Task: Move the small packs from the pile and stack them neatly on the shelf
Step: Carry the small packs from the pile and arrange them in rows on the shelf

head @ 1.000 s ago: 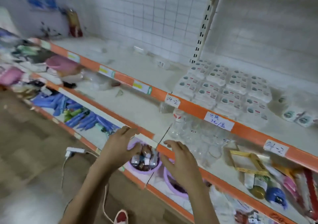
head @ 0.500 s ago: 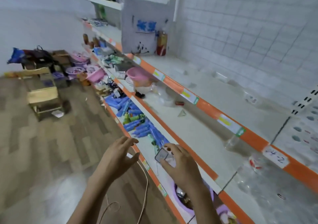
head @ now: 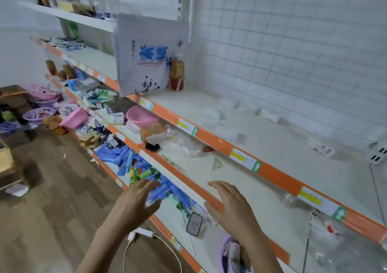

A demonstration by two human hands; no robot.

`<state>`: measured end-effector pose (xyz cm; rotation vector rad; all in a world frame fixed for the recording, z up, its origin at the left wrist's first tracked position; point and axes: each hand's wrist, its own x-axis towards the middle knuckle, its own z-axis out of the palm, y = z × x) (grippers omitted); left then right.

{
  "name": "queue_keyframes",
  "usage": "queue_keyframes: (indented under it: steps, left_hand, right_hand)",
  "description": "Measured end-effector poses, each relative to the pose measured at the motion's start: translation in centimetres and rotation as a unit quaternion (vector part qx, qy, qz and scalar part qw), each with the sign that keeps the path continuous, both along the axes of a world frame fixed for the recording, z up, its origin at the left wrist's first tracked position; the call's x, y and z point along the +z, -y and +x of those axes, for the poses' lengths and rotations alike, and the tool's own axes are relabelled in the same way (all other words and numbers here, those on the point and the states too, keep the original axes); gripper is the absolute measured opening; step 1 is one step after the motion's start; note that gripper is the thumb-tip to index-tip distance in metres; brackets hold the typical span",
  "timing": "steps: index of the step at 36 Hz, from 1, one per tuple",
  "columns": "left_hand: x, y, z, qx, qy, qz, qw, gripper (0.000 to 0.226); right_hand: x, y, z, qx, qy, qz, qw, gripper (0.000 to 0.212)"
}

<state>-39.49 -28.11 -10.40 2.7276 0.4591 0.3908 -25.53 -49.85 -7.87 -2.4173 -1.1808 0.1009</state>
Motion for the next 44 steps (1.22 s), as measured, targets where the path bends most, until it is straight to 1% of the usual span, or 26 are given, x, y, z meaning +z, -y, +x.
queue_keyframes:
  steps: [2,6,8,11,14,17,22,26,29,32,34,36,38,39,41,42,44]
  left_hand:
    - [0.9,-1.4,2.7,-0.024,0.002,0.003,1.000,0.038]
    - [3.1,-3.9,9.3,-0.069,0.037,0.006,0.997,0.041]
    - [4.3,-5.2,12.9,-0.093,0.064,0.013,0.994,0.039]
    - [6.4,-6.8,18.2,-0.126,0.096,0.050,0.986,0.037]
    - [8.8,-8.2,23.9,-0.154,0.108,0.063,0.980,0.037]
    - [10.6,-9.2,29.6,-0.188,0.105,0.062,0.975,0.036]
    - [12.0,-10.8,39.5,-0.224,0.062,0.079,0.969,0.037]
    - [11.5,-11.3,46.0,-0.248,0.020,0.086,0.965,0.039]
    - [10.1,-11.2,48.9,-0.255,-0.010,0.079,0.964,0.044]
    - [8.3,-11.1,51.7,-0.271,-0.051,0.073,0.959,0.056]
    - [7.2,-11.1,53.1,-0.276,-0.071,0.079,0.955,0.064]
    - [6.3,-11.5,54.1,-0.270,-0.092,0.090,0.954,0.073]
    - [5.5,-12.0,54.7,-0.272,-0.110,0.077,0.953,0.084]
    - [5.0,-12.3,55.0,-0.273,-0.118,0.050,0.953,0.085]
    - [4.2,-12.9,55.3,-0.276,-0.116,-0.003,0.954,0.078]
    - [3.9,-13.1,55.4,-0.280,-0.100,-0.011,0.955,0.073]
    - [3.5,-13.6,55.5,-0.294,-0.066,0.003,0.954,0.066]
  right_hand:
    - [0.5,-0.5,2.0,-0.018,0.022,0.003,1.000,0.048]
    - [2.2,-1.8,6.8,-0.054,0.070,0.020,0.996,0.046]
    - [3.1,-2.6,9.6,-0.068,0.079,0.031,0.994,0.046]
    - [4.2,-4.1,14.3,-0.081,0.087,0.055,0.991,0.044]
    - [5.6,-5.3,19.1,-0.097,0.085,0.060,0.990,0.045]
    - [7.1,-6.2,24.1,-0.118,0.072,0.040,0.990,0.047]
    - [8.1,-7.4,31.7,-0.170,0.067,0.035,0.983,0.049]
    - [7.7,-8.3,36.4,-0.210,0.055,0.017,0.976,0.052]
    - [6.8,-9.0,38.3,-0.215,0.052,-0.016,0.975,0.056]
    - [5.3,-9.9,39.9,-0.222,0.061,-0.058,0.971,0.058]
    - [4.5,-10.4,40.5,-0.232,0.081,-0.075,0.966,0.056]
    - [3.8,-10.9,40.9,-0.240,0.101,-0.065,0.963,0.052]
    - [3.5,-11.3,41.0,-0.242,0.124,-0.058,0.961,0.047]
    - [3.4,-11.4,41.1,-0.243,0.133,-0.059,0.959,0.045]
    - [3.3,-11.7,41.2,-0.245,0.141,-0.058,0.957,0.042]
    - [3.4,-11.8,41.2,-0.248,0.145,-0.059,0.956,0.040]
    - [3.4,-12.0,41.2,-0.255,0.162,-0.067,0.951,0.036]
